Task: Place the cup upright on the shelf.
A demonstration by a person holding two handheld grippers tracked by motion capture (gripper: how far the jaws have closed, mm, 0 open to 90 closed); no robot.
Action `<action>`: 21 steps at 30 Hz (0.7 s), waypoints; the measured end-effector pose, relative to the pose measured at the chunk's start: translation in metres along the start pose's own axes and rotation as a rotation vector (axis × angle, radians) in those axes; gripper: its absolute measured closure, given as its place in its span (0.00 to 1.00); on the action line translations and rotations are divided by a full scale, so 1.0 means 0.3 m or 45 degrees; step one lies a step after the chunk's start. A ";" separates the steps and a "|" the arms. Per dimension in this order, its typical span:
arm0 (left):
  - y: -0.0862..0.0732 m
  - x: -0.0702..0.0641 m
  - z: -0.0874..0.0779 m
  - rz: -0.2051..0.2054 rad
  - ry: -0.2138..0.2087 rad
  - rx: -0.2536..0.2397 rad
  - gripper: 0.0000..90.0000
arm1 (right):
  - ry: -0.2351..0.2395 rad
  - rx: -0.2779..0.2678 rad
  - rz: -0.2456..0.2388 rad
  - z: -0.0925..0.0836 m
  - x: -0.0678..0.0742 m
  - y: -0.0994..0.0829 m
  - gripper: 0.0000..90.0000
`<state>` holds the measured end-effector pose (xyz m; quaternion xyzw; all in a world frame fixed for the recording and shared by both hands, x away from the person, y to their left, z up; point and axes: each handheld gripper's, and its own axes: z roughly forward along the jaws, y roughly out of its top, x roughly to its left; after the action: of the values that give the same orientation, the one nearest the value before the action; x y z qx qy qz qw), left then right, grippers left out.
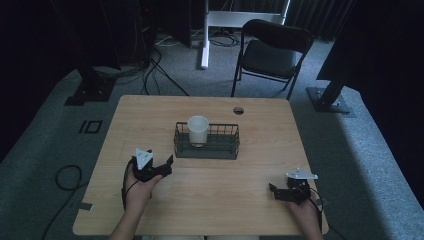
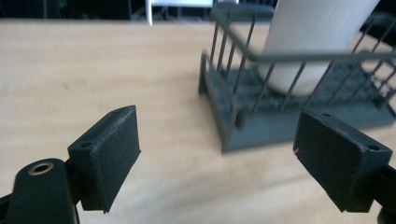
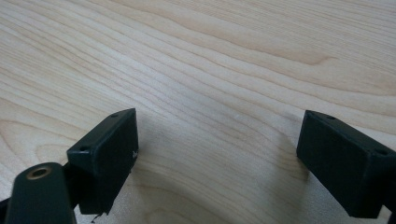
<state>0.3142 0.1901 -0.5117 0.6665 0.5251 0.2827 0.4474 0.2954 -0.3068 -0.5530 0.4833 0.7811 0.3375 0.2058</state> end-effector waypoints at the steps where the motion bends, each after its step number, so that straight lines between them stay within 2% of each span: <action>1: -0.008 0.007 -0.003 0.010 0.010 0.010 0.17 | 0.000 0.000 0.000 0.000 0.000 0.000 0.14; 3: -0.022 0.021 -0.008 0.026 0.026 0.030 0.17 | 0.000 0.000 0.000 0.000 0.000 0.000 0.14; 6: -0.041 0.038 -0.018 0.023 0.016 0.070 0.17 | 0.000 0.000 0.000 0.000 0.000 0.000 0.14; 10: -0.071 0.055 -0.027 0.050 0.019 0.131 0.16 | 0.000 0.000 0.000 0.000 0.000 0.000 0.14; 13: -0.086 0.059 -0.033 0.123 0.032 0.163 0.16 | 0.000 0.000 0.000 0.000 0.000 0.000 0.14; 14: -0.091 0.061 -0.036 0.138 0.015 0.187 0.16 | 0.000 0.000 0.001 0.000 0.000 0.000 0.14; 16: -0.101 0.069 -0.041 0.117 -0.003 0.212 0.16 | -0.002 -0.001 0.004 -0.001 0.001 -0.001 0.14; 21: -0.128 0.105 -0.060 0.119 0.004 0.254 0.15 | -0.003 0.000 0.005 -0.002 0.002 -0.001 0.14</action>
<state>0.2907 0.2273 -0.5411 0.7310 0.5198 0.2506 0.3642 0.2946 -0.3067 -0.5529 0.4853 0.7798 0.3376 0.2059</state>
